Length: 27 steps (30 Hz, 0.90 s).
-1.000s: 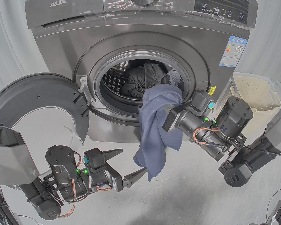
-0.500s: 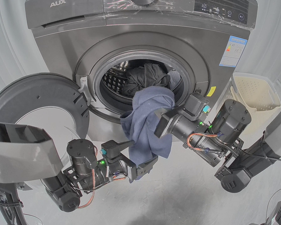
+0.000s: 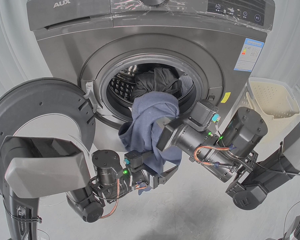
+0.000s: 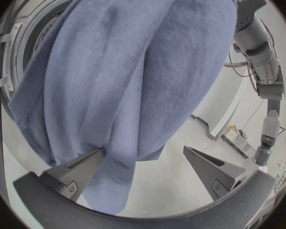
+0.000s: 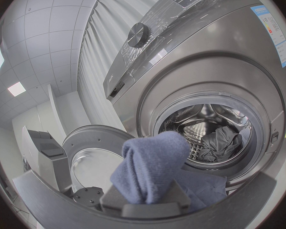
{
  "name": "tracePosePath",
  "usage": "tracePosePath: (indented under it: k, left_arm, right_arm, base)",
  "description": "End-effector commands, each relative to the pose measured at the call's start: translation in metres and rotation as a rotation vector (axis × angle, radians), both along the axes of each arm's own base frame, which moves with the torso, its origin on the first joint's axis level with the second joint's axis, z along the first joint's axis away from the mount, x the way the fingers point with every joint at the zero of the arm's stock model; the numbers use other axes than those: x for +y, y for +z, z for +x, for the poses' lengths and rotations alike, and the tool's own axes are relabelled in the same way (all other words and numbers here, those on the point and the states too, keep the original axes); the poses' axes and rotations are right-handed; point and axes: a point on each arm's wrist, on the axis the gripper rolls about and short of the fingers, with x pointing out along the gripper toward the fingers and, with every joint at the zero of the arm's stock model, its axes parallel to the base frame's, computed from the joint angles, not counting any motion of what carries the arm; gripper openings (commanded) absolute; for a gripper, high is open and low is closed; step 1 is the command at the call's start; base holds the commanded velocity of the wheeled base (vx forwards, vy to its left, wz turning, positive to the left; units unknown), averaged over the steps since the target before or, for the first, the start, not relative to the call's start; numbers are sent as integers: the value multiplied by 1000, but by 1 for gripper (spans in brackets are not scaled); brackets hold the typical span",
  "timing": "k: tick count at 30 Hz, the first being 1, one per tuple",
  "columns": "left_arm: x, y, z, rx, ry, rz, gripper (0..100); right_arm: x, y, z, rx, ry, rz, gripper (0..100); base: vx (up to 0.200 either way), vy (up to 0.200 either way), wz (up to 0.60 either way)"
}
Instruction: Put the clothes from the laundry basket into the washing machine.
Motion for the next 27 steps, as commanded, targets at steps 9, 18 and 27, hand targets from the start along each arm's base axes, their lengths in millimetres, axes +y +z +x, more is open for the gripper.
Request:
tracePosePath:
  k: [9,18,27]
  left_arm:
    - [-4,-16,25,-11,76,-9,100]
    - [-5,-9,30,-34,119,-29,0]
    - [0,1,21,-38,115,-30,0]
  right_arm:
    - [-1,4,-3,-2,-4,10,0]
    - [-1,3,-3,3,-7,13,0]
    - [-9,6,5,0,-36,21,0]
  base:
    - [0,0,0]
    - [0,0,0]
    - [0,0,0]
